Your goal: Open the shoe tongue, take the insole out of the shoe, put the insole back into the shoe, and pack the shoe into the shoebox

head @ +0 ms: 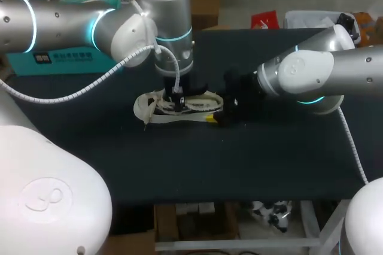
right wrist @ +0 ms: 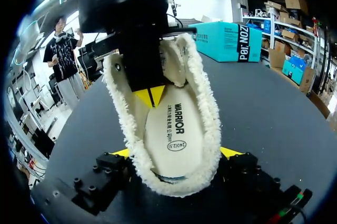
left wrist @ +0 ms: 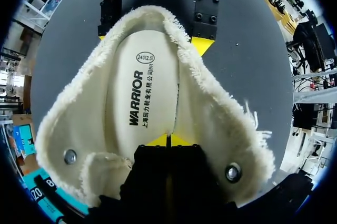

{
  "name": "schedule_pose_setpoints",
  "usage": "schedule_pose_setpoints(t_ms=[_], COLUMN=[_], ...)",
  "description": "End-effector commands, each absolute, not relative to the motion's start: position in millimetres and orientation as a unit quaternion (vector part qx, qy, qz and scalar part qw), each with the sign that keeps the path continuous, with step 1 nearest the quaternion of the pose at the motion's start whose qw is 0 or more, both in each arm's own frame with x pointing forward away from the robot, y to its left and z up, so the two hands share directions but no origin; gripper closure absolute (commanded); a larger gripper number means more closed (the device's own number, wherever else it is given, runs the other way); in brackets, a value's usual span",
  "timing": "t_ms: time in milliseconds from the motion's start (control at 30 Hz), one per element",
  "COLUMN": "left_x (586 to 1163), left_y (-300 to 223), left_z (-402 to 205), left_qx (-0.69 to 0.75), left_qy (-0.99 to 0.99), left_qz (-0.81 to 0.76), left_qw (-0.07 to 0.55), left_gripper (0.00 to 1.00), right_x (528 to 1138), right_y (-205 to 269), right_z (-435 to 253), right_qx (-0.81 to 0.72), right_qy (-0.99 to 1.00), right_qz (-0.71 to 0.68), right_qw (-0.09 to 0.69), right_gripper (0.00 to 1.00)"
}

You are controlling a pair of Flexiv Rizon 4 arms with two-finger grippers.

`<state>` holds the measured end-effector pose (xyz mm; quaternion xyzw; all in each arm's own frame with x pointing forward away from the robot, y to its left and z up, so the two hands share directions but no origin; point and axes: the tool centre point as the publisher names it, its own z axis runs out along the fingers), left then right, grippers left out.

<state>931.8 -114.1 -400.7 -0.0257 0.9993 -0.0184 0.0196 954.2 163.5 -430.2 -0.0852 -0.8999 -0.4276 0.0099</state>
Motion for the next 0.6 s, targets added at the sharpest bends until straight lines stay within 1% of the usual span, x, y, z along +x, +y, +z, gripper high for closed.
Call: schedule_pose_setpoints(t_ms=[33, 100, 133, 167, 200, 300, 333, 400, 600], left_x=[930, 930, 931, 932, 933, 935, 935, 936, 942], left_y=[-109, -108, -108, -108, -107, -107, -108, -109, -114], left_z=[-433, -432, -432, -431, -430, -429, -429, -431, -442], left_qx=[-0.02, -0.017, -0.015, -0.015, -0.015, -0.015, -0.014, -0.014, -0.015], left_qy=[0.999, 0.999, 0.999, 0.998, 0.998, 0.998, 0.998, 0.998, 0.997], left_qz=[-0.026, -0.03, -0.031, -0.032, -0.033, -0.034, -0.035, -0.034, -0.029], left_qw=[0.035, 0.04, 0.041, 0.044, 0.046, 0.05, 0.054, 0.06, 0.074], left_gripper=[1.0, 1.0, 0.95, 0.87, 0.82, 0.77, 0.73, 0.72, 0.77], right_x=[954, 954, 954, 954, 954, 954, 954, 954, 954], right_y=[164, 164, 164, 164, 164, 164, 164, 164, 164], right_z=[-435, -435, -435, -435, -435, -435, -435, -435, -435], right_qx=[-0.085, -0.085, -0.085, -0.085, -0.085, -0.085, -0.085, -0.085, -0.085], right_qy=[-0.899, -0.899, -0.899, -0.899, -0.899, -0.899, -0.899, -0.899, -0.899], right_qz=[-0.428, -0.428, -0.428, -0.428, -0.428, -0.428, -0.428, -0.428, -0.428], right_qw=[0.011, 0.011, 0.011, 0.011, 0.011, 0.011, 0.011, 0.011, 0.011], right_gripper=[1.0, 1.0, 1.0, 1.0, 1.0, 1.0, 1.0, 1.0, 1.0])
